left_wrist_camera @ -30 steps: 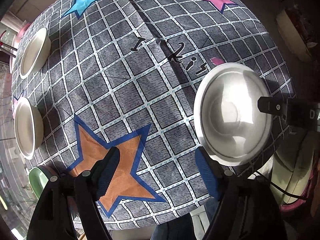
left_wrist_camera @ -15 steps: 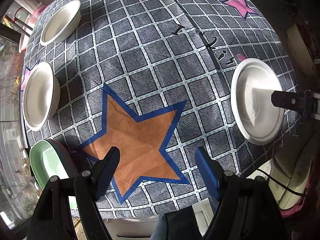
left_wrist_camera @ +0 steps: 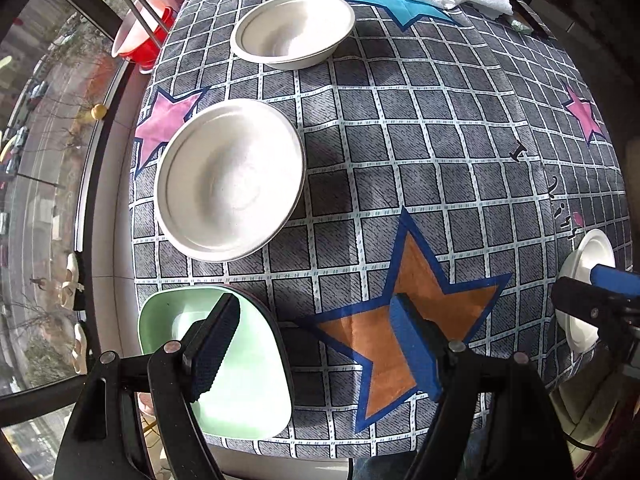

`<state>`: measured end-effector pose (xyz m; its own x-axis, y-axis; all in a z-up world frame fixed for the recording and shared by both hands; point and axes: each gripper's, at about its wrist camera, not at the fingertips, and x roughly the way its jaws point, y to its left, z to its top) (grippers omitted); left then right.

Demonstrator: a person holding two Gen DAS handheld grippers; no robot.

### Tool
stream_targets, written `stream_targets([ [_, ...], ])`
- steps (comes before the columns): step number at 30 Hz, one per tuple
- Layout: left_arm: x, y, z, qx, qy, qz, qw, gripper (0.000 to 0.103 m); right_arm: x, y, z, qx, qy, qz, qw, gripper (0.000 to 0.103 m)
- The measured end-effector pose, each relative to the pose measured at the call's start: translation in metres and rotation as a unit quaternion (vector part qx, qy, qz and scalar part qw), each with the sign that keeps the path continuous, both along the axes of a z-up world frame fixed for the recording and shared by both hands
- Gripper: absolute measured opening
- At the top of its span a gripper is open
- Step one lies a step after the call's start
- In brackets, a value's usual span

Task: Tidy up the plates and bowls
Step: 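Move both grippers to the white bowl beside the pink star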

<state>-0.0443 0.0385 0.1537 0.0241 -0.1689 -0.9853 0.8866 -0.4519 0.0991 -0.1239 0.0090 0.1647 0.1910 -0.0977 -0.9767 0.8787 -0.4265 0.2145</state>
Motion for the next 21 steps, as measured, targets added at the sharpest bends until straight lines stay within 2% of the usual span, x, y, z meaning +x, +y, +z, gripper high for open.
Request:
stream_targets([
  [4, 0.070, -0.058, 0.032, -0.014, -0.006, 0.056, 0.9983, 0.080, 0.039, -0.040, -0.004, -0.003, -0.010, 0.043, 0.999, 0.078],
  [10, 0.114, -0.111, 0.038, -0.032, -0.016, 0.116, 0.9926, 0.080, 0.085, -0.099, -0.018, 0.001, -0.029, 0.071, 0.997, 0.078],
  [15, 0.123, -0.143, 0.010, -0.026, -0.031, 0.129, 0.9908, 0.080, 0.112, -0.137, -0.028, 0.002, -0.019, 0.095, 0.995, 0.078],
  [21, 0.126, -0.174, -0.024, -0.010, -0.035, 0.130, 0.9908, 0.080, 0.126, -0.161, -0.048, 0.010, -0.017, 0.099, 0.995, 0.078],
])
